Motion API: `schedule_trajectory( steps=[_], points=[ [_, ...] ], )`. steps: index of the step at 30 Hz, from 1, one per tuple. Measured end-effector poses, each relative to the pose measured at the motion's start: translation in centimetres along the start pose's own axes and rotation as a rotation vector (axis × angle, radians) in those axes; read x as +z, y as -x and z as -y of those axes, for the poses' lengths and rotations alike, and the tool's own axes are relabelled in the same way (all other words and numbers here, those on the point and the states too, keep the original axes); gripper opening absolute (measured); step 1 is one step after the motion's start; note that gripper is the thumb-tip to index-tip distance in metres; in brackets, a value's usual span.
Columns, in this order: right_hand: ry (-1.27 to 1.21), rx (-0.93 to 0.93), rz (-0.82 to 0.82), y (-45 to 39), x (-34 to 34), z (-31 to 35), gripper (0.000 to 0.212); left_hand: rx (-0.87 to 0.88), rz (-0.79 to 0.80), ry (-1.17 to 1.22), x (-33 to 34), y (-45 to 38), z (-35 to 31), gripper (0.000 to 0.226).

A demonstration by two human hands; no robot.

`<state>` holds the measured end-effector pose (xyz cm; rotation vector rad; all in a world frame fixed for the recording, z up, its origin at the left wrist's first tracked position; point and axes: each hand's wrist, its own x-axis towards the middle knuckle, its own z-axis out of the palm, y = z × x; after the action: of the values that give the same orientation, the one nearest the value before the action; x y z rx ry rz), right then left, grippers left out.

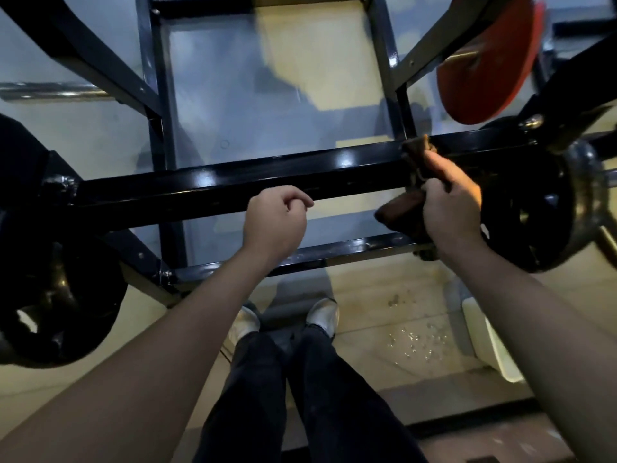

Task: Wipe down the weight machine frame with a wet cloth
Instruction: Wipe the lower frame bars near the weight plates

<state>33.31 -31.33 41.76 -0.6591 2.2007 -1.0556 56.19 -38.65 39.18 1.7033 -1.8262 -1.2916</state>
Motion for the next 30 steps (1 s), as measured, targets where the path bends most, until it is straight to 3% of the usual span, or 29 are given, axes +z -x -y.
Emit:
schedule_trajectory(
  steps=[4, 7, 9, 13, 16, 20, 26, 28, 30],
  points=[
    [-0.557, 0.294, 0.228, 3.1, 2.5, 0.6, 0.047, -0.541, 0.406, 0.397, 0.1, 1.0, -2.0, 0.028],
    [-0.900, 0.576, 0.385, 4.5, 3.3, 1.0, 0.021, -0.626, 0.575, 0.554, -0.6, 1.1, -2.4, 0.050],
    [-0.958, 0.615, 0.442, 5.0, 4.0, 0.9, 0.021, -0.593, 0.594, 0.642, -1.0, 1.1, -2.8, 0.051],
    [-0.769, 0.507, 0.512, 6.0, 5.9, 1.7, 0.039, -0.500, 0.432, 0.704, -1.4, 1.5, -3.6, 0.013],
    [-0.606, 0.408, 0.525, 6.8, 7.2, 2.4, 0.033, -0.460, 0.322, 0.716, -1.9, 1.6, -2.8, 0.025],
    [-0.302, 0.192, 0.418, 8.1, 10.0, 3.9, 0.026, -0.375, 0.227, 0.739, -3.9, 2.5, -1.2, 0.038],
    [-0.001, -0.126, 0.338, 8.5, 16.8, 7.5, 0.052, -0.365, 0.057, 0.961, -8.9, 3.3, 2.2, 0.036],
    [0.146, -0.275, 0.247, 8.3, 18.5, 7.3, 0.056, -0.455, -0.088, 0.901, -10.1, 3.7, 3.8, 0.029],
    [0.293, -0.310, 0.148, 8.0, 19.8, 6.9, 0.044, -0.571, -0.405, 0.681, -11.7, 4.0, 5.9, 0.031]
  ],
)
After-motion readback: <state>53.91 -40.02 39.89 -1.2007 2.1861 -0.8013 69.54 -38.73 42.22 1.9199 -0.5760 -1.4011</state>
